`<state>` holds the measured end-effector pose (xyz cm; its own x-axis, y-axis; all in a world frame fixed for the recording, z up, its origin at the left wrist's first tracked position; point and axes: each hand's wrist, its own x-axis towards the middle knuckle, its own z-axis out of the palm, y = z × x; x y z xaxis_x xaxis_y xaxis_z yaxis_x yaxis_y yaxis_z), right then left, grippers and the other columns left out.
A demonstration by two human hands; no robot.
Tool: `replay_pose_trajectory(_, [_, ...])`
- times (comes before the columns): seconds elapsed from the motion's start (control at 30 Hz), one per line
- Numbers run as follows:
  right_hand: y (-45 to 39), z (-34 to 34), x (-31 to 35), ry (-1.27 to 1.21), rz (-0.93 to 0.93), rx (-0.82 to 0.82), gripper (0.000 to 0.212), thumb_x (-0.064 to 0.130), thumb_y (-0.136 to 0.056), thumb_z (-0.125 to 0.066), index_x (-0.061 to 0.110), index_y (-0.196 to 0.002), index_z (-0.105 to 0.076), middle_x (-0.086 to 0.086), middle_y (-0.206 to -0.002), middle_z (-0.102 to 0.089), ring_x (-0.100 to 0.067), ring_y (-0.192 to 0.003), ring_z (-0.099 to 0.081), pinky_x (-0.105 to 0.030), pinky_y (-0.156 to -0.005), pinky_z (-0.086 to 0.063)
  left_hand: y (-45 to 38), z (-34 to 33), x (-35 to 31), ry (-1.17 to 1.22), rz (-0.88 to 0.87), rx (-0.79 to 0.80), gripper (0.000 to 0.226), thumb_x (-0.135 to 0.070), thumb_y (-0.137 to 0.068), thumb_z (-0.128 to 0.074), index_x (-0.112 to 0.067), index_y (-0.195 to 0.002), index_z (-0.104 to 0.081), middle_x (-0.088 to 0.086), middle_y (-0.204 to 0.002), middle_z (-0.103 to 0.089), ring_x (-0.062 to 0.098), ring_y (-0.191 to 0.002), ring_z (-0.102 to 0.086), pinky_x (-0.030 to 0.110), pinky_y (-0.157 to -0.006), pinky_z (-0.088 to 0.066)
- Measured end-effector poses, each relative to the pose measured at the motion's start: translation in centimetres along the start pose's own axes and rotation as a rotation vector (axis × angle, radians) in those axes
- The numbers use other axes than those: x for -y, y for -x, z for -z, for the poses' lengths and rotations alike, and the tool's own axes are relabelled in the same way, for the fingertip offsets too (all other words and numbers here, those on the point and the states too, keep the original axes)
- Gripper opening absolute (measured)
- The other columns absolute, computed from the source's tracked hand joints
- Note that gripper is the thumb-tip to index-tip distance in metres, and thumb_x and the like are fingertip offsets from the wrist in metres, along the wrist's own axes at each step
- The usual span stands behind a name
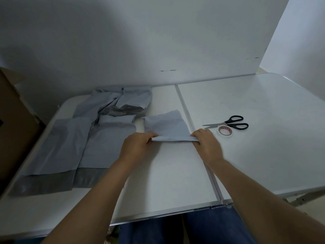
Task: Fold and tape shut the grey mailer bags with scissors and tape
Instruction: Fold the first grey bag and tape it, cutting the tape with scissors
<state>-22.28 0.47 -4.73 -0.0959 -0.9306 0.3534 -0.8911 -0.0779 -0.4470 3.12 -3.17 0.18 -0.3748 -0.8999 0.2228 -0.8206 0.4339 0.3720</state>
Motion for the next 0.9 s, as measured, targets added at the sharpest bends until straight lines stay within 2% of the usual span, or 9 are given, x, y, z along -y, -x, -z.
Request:
replay_pose_trajectory(0.17, [-1.3,1.5,1.7,-0.047,-0.017,-0.118,0.021,0.001,-0.087,-0.055,0.010,-0.104,-0.062,-0.006,-0.094,-0.062,-0.024,-0.090,-0.055,-0.036,-0.066,-0.044,-2.1,1.9,-0.3,-0.019,-0.046,-0.133,0.034,-0.008,-0.088,-0.058,-0.028,-0.113,-0.070,0.001,-0.092,-0.073,0.022,-0.078,-0.065,0.024,-0.060,-0.035])
replay_pose_trajectory(0.27, [-3.0,2.8,2.3,-0.092,0.021,-0.168,0.023,0.000,-0.084,-0.055,0.012,-0.102,-0.063,-0.005,-0.091,-0.063,-0.026,-0.086,-0.057,-0.040,-0.068,-0.048,-3.5,2.8,0.2,-0.015,-0.077,-0.152,0.040,-0.002,-0.082,-0.058,-0.026,-0.111,-0.072,0.002,-0.090,-0.074,0.022,-0.077,-0.067,0.028,-0.063,-0.049])
replay_pose_trajectory(0.33, [-4.3,3.9,2.4,-0.126,0.012,-0.206,0.024,0.000,-0.085,-0.056,0.013,-0.103,-0.065,-0.004,-0.094,-0.065,-0.026,-0.089,-0.058,-0.040,-0.073,-0.048,-4.6,3.7,0.0,0.011,-0.101,-0.156,0.037,-0.001,-0.082,-0.058,-0.023,-0.108,-0.073,0.002,-0.089,-0.074,0.021,-0.075,-0.067,0.032,-0.064,-0.053])
replay_pose_trajectory(0.43, [-6.5,5.6,2.8,-0.201,-0.064,-0.292,0.024,0.002,-0.087,-0.054,0.015,-0.103,-0.067,-0.002,-0.098,-0.067,-0.023,-0.093,-0.057,-0.041,-0.077,-0.048,-6.8,5.4,-1.7,0.057,-0.100,-0.171,0.027,-0.006,-0.087,-0.059,-0.018,-0.106,-0.074,0.005,-0.091,-0.074,0.021,-0.078,-0.066,0.027,-0.064,-0.046])
replay_pose_trajectory(0.5, [-8.0,6.5,2.6,-0.286,-0.099,-0.332,0.025,0.001,-0.086,-0.053,0.016,-0.100,-0.067,-0.001,-0.095,-0.068,-0.021,-0.089,-0.061,-0.038,-0.076,-0.050,-8.9,6.3,-3.0,0.071,-0.088,-0.155,0.024,-0.008,-0.088,-0.058,-0.017,-0.105,-0.074,0.007,-0.093,-0.074,0.024,-0.082,-0.066,0.028,-0.065,-0.046])
replay_pose_trajectory(0.6, [-11.0,7.6,1.4,-0.477,-0.217,-0.290,0.030,-0.008,-0.082,-0.048,0.013,-0.093,-0.067,-0.004,-0.086,-0.067,-0.019,-0.070,-0.067,-0.034,-0.065,-0.053,-12.7,6.9,-4.7,0.061,-0.069,-0.100,0.024,-0.017,-0.089,-0.055,-0.018,-0.104,-0.074,0.008,-0.093,-0.073,0.025,-0.084,-0.066,0.027,-0.064,-0.041])
replay_pose_trajectory(0.7, [-14.8,8.4,-0.7,-0.639,-0.313,-0.295,0.029,-0.011,-0.079,-0.048,0.008,-0.087,-0.068,-0.012,-0.084,-0.069,-0.023,-0.070,-0.070,-0.031,-0.062,-0.057,-17.6,6.9,-6.4,0.053,-0.111,-0.058,0.030,-0.028,-0.083,-0.053,-0.017,-0.099,-0.075,0.011,-0.092,-0.073,0.029,-0.086,-0.066,0.030,-0.068,-0.046])
replay_pose_trajectory(0.8, [-19.7,9.1,-3.5,-0.576,-0.325,-0.354,0.021,-0.005,-0.077,-0.062,0.012,-0.086,-0.070,-0.007,-0.085,-0.070,-0.022,-0.081,-0.067,-0.033,-0.074,-0.058,-23.4,6.2,-7.9,0.010,-0.113,-0.054,0.019,-0.022,-0.088,-0.059,-0.021,-0.098,-0.075,0.008,-0.093,-0.072,0.029,-0.088,-0.065,0.036,-0.076,-0.052])
replay_pose_trajectory(0.9, [-24.9,10.2,-6.3,-0.509,-0.314,-0.437,0.023,-0.005,-0.079,-0.059,0.012,-0.089,-0.072,-0.002,-0.082,-0.068,-0.020,-0.082,-0.065,-0.030,-0.074,-0.055,-28.7,5.0,-9.3,0.035,-0.113,-0.103,0.021,-0.022,-0.088,-0.057,-0.026,-0.099,-0.074,0.003,-0.094,-0.073,0.024,-0.087,-0.066,0.036,-0.075,-0.053])
